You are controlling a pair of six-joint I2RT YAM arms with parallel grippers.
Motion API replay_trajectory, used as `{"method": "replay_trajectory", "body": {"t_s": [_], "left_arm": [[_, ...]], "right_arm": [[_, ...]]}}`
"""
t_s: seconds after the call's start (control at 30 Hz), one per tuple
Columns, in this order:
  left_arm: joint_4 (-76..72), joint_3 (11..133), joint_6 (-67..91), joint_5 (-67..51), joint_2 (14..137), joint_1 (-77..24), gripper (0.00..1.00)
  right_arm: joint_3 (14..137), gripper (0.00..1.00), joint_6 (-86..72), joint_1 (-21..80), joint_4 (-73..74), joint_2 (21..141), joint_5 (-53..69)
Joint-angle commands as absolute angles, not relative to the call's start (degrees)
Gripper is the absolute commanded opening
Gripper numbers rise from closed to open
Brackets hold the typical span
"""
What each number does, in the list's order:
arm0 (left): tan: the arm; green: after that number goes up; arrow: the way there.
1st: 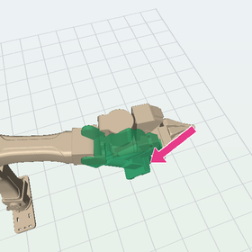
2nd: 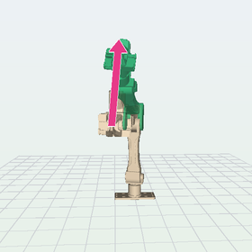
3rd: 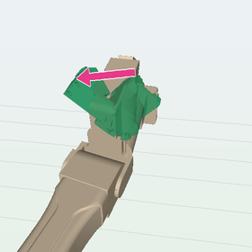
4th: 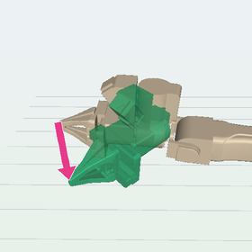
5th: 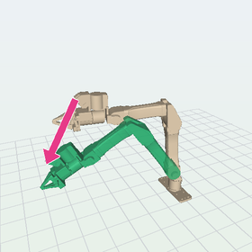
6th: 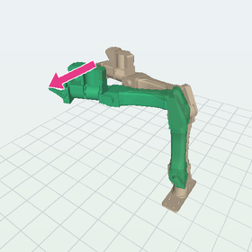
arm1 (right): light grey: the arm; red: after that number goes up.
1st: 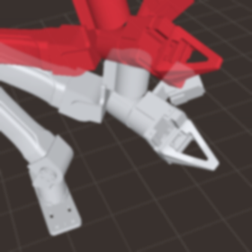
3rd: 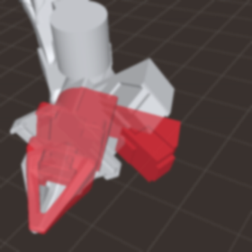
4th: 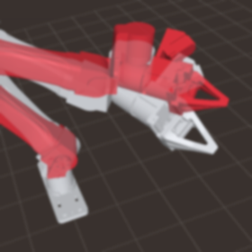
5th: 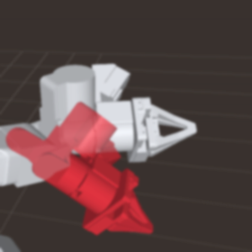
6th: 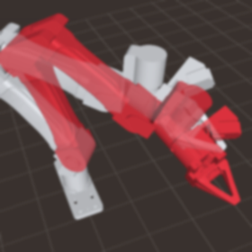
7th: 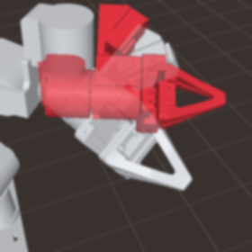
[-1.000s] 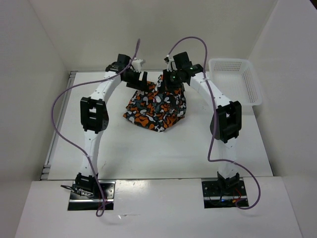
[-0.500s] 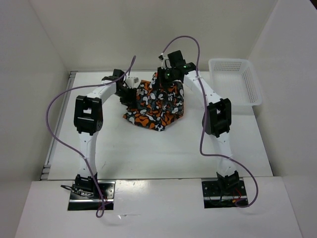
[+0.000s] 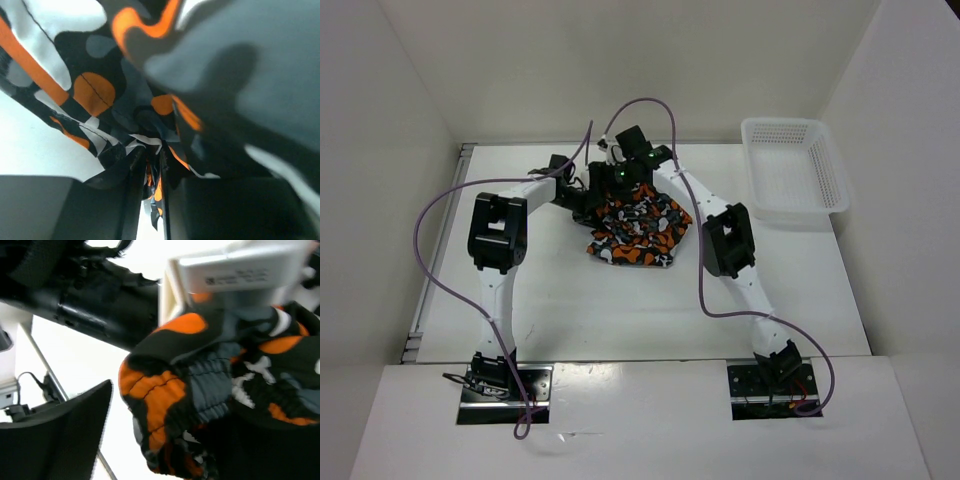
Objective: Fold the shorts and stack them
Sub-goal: Fold the shorts
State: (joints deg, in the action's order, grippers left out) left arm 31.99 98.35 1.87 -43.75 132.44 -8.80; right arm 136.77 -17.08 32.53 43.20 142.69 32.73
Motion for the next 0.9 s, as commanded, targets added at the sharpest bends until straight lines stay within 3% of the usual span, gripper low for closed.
{"method": "replay_trajectory", "body": {"t_s": [0.0,0.03,0.1,0.3,0.5,0.53,0.57,0.63,0.7,0.77,0.87], "left_arm": [[34.3,95.5,0.0,-40.8,133.4,-8.8,0.26],[34.3,95.5,0.0,-39.5,133.4,-8.3,0.28],[34.3,95.5,0.0,-38.7,133.4,-8.3,0.28],[34.8,96.6,0.0,-35.6,132.3,-8.3,0.34],[36.6,100.0,0.0,-32.4,131.7,-8.3,0.45],[37.3,100.5,0.0,-32.4,131.1,-7.7,0.47],[38.1,101.1,0.0,-31.1,131.1,-7.7,0.48],[39.1,101.8,0.0,-29.9,129.3,-7.0,0.53],[40.9,103.4,0.0,-27.3,128.1,-5.7,0.58],[42.8,105.1,0.0,-25.1,125.9,-4.7,0.64],[44.2,107.0,0.0,-20.9,123.1,-2.5,0.68]], "right_arm": [[143.2,0.81,-14.5,32.9,42.4,142.0,35.5],[144.8,0.88,-13.7,33.5,42.4,142.0,36.7],[146.4,0.91,-12.5,33.5,43.0,140.5,37.4],[151.6,0.93,-7.7,34.5,44.8,133.6,30.3],[132.4,0.91,-7.3,33.3,46.1,120.5,20.2],[126.1,0.86,-8.2,32.2,45.0,117.1,19.1],[123.2,0.73,-9.0,31.6,45.0,115.6,17.9],[115.3,0.55,-9.8,31.0,45.0,113.3,14.6],[108.7,0.29,-11.9,30.5,44.4,111.0,13.9],[105.2,0.19,-13.2,30.5,43.0,110.1,13.4],[99.6,0.17,-16.0,30.5,41.6,108.7,12.6]]}}
